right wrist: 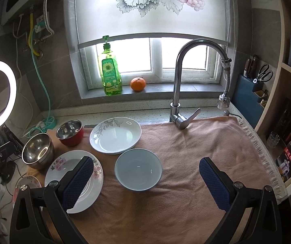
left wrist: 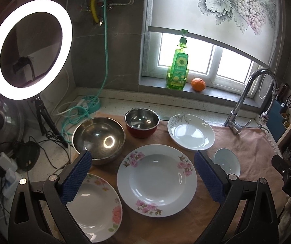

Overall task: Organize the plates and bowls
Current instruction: 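Lower both tools toward the pink-blossom deep plate on the towel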

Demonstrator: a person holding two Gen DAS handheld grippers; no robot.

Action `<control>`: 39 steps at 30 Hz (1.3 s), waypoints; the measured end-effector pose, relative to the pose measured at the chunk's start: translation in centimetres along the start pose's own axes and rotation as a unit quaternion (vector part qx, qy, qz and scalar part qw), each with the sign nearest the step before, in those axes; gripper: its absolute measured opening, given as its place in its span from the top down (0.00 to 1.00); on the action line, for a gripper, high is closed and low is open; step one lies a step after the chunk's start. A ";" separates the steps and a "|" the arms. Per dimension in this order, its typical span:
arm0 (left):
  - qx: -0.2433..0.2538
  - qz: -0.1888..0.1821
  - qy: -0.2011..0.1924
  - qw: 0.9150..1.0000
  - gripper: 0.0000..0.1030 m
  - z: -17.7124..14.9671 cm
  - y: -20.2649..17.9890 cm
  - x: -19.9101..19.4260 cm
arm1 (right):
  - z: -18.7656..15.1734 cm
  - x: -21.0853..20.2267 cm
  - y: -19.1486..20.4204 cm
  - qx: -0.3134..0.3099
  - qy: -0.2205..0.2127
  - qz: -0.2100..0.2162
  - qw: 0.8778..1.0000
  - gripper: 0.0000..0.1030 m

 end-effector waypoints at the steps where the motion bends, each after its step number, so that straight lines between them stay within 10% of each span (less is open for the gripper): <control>1: -0.002 0.002 0.005 1.000 0.04 -0.2 0.5 0.3 | -0.1 0.2 0.2 -0.001 0.001 0.004 1.000 0.00; 23: -0.008 -0.022 0.120 0.993 0.40 -4.2 3.6 6.7 | -4.8 7.5 5.6 0.014 0.127 0.124 0.984 0.54; 39: 0.015 -0.082 0.206 0.975 0.63 -6.3 2.2 10.8 | -9.6 11.8 6.3 0.082 0.208 0.170 0.960 0.67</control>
Point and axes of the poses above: each gripper's, at about its wrist camera, not at the fingertips, and x roughly the way its jaws point, y to its left, z to its top, the point moved 9 cm from there along x, roughly the way its jaws point, and after that the axes turned 11 degrees about z, right-handed, at the moved point
